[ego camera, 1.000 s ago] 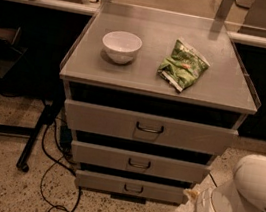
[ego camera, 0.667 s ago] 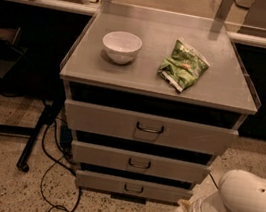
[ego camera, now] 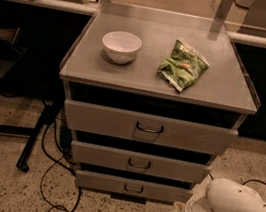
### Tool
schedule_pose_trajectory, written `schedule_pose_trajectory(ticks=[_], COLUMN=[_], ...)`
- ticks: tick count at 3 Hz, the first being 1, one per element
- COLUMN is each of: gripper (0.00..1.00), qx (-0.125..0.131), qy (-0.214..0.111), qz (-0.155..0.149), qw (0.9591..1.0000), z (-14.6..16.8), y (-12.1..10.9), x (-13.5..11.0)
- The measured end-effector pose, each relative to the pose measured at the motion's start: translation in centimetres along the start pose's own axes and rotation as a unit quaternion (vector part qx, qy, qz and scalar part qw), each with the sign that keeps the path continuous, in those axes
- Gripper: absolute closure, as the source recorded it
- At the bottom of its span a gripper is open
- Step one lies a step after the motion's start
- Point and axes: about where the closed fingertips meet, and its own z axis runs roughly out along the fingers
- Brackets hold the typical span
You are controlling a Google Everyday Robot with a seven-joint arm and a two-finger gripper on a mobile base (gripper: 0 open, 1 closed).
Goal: Open bottom drawer
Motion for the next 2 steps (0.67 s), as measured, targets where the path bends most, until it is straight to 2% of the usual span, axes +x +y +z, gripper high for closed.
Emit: schedule_pose_trajectory(ticks=[1,2], gripper=[0.0,0.0], qx=[0.011,0.036], qy=[0.015,0.013], qz=[-0.01,-0.028], qw=[0.9998,0.9989], z=[0.9,2.6], y=[-0.3,-2.7], x=[1.2,3.4])
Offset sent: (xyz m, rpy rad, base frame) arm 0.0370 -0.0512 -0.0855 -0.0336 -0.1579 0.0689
